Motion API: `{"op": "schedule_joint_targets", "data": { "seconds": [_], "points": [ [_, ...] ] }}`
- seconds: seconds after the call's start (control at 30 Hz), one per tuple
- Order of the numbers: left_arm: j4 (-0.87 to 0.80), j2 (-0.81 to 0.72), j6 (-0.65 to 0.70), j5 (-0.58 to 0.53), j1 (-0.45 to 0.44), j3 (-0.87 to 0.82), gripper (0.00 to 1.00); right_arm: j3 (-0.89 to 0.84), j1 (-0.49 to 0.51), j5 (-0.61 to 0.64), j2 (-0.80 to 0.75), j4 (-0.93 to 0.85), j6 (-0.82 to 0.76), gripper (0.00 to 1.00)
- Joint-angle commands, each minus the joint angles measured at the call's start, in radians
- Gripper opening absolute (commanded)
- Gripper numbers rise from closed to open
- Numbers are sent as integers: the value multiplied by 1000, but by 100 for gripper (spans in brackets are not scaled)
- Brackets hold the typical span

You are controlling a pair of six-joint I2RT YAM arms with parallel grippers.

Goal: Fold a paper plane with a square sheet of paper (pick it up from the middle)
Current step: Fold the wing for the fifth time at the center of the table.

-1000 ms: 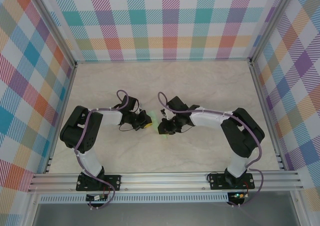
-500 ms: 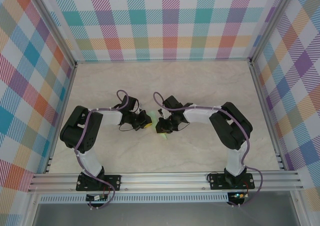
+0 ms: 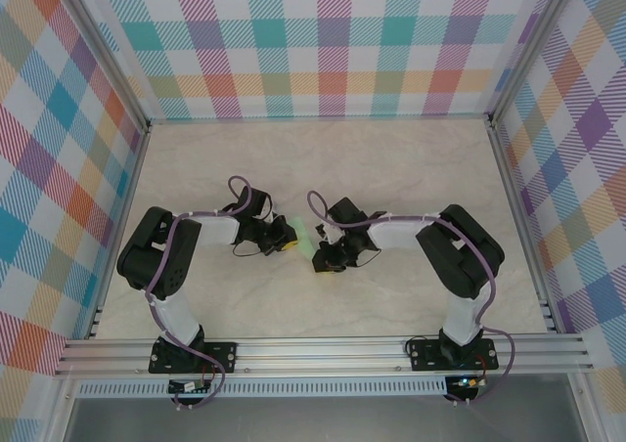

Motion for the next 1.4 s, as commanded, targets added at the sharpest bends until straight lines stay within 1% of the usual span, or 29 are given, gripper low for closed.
{"op": "schedule_joint_targets", "data": {
  "seconds": [0.0, 0.13, 0.3, 0.37, 0.57, 0.73, 0.87, 1.07, 1.37],
  "points": [
    [-85, 54, 9, -124, -4, -15, 7, -63, 2, -13, -14, -117, -28, 14],
    [-83, 53, 9, -121, -3, -16, 8, -81, 3, 12, -76, -122, -31, 13],
    [-79, 55, 12, -109, -4, -11, 7, -28, 3, 90, -177, -67, -12, 14],
    [-79, 53, 13, -111, -4, -13, 7, 17, 3, 115, -159, -52, -7, 14],
    [-79, 52, 13, -104, -4, -13, 8, 154, 3, 132, -19, -25, -9, 12],
    [-78, 54, 13, -101, -4, -11, 8, 197, 3, 136, 55, -20, -19, 10],
    [-81, 51, 13, -104, -4, -13, 7, 170, 2, 117, 76, -10, -20, 7],
    [-84, 55, 11, -117, -4, -15, 7, 89, 3, 92, 60, -14, -30, 6],
    [-82, 62, 9, -118, -4, -11, 7, -59, 7, 77, -40, -59, -63, 6]
  ]
}}
